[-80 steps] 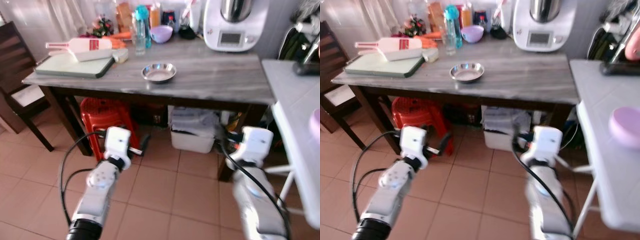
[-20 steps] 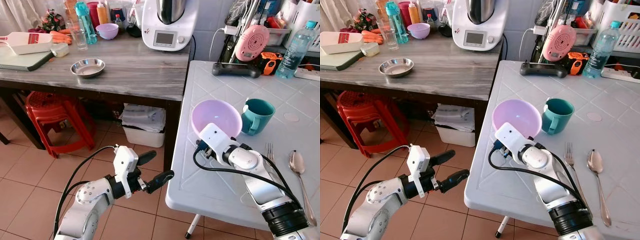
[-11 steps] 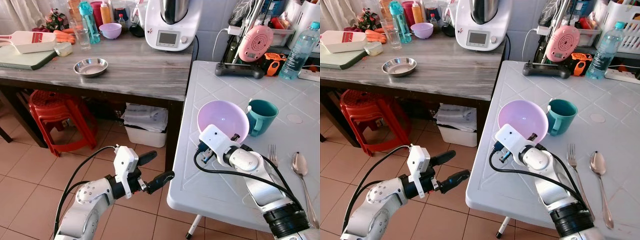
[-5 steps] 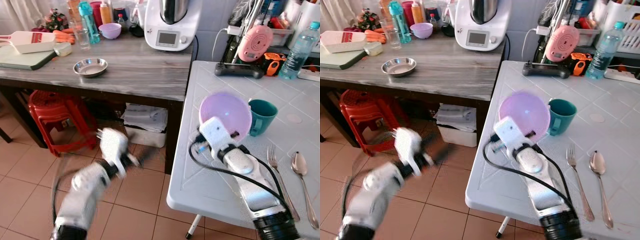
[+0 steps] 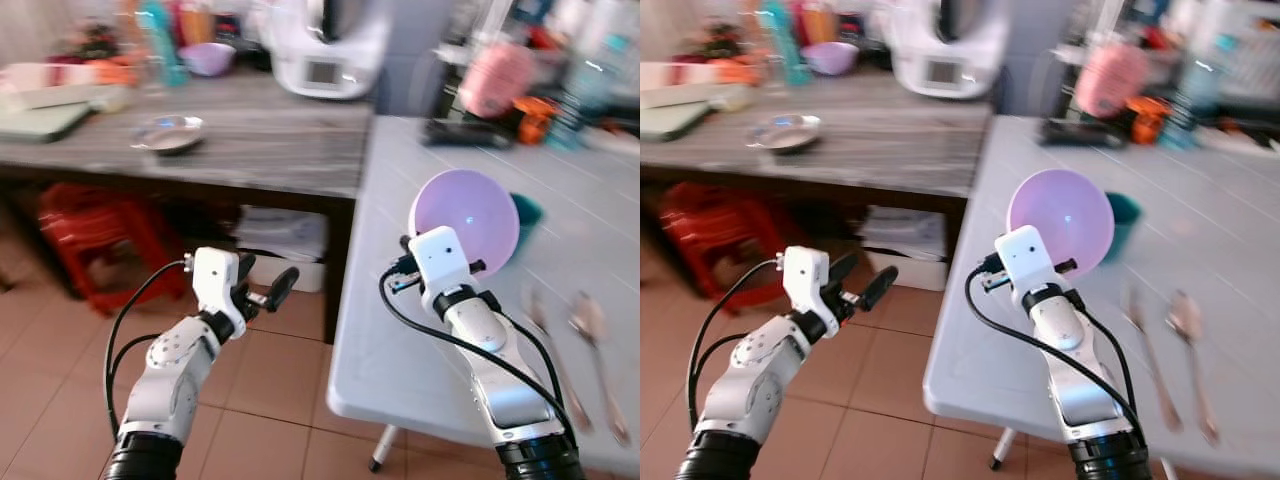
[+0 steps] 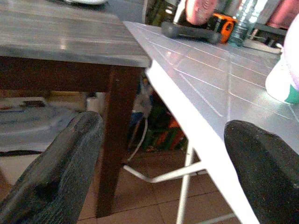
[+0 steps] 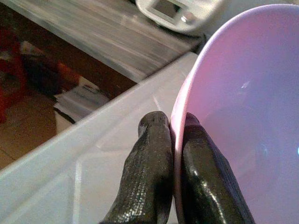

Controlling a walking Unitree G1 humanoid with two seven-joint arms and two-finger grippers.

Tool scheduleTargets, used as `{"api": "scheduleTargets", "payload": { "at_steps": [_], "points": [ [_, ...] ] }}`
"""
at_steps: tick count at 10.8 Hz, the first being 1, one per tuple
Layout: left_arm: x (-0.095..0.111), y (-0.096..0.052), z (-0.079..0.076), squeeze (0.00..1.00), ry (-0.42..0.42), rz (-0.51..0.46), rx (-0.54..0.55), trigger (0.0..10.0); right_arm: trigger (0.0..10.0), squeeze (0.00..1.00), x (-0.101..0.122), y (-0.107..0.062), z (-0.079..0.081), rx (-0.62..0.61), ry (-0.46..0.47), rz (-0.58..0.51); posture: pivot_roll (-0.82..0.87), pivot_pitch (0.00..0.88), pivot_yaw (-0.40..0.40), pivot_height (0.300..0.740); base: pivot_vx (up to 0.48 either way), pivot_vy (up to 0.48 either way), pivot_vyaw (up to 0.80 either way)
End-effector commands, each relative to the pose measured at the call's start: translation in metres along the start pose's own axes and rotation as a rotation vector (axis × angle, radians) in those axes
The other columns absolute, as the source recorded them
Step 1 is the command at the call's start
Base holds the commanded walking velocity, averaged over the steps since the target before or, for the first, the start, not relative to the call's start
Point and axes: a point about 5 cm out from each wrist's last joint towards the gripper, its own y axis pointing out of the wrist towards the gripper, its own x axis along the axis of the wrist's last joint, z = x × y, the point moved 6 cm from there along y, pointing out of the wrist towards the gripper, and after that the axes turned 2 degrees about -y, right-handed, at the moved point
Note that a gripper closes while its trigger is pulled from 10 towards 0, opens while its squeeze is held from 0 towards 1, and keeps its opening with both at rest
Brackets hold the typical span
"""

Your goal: Setting the table

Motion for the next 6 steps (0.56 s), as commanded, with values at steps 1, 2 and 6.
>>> {"api": "scheduleTargets", "payload": {
  "at_steps": [1, 2, 6],
  "points": [
    [-0.0004, 0.0024, 0.0001, 0.0, -0.001, 0.009, 0.002, 10.0, 10.0, 0.0, 0.007, -0.0019, -0.0023, -0.01, 0.012, -0.034, -0.04, 0.014, 0.023, 0.74, 0.0, 0.285, -0.8],
    [-0.0023, 0.0023, 0.0009, 0.0, -0.003, 0.013, 0.006, 10.0, 10.0, 0.0, 0.0084, -0.0023, 0.0001, -0.002, 0.013, -0.042, -0.04, 0.015, 0.024, 0.74, 0.0, 0.33, -0.56],
    [-0.004, 0.0038, -0.0014, 0.0, -0.005, 0.012, 0.002, 10.0, 10.0, 0.0, 0.0143, -0.0029, 0.0047, 0.016, 0.0, -0.076, -0.04, 0.018, 0.026, 0.74, 0.0, 0.378, -0.1]
  ]
}}
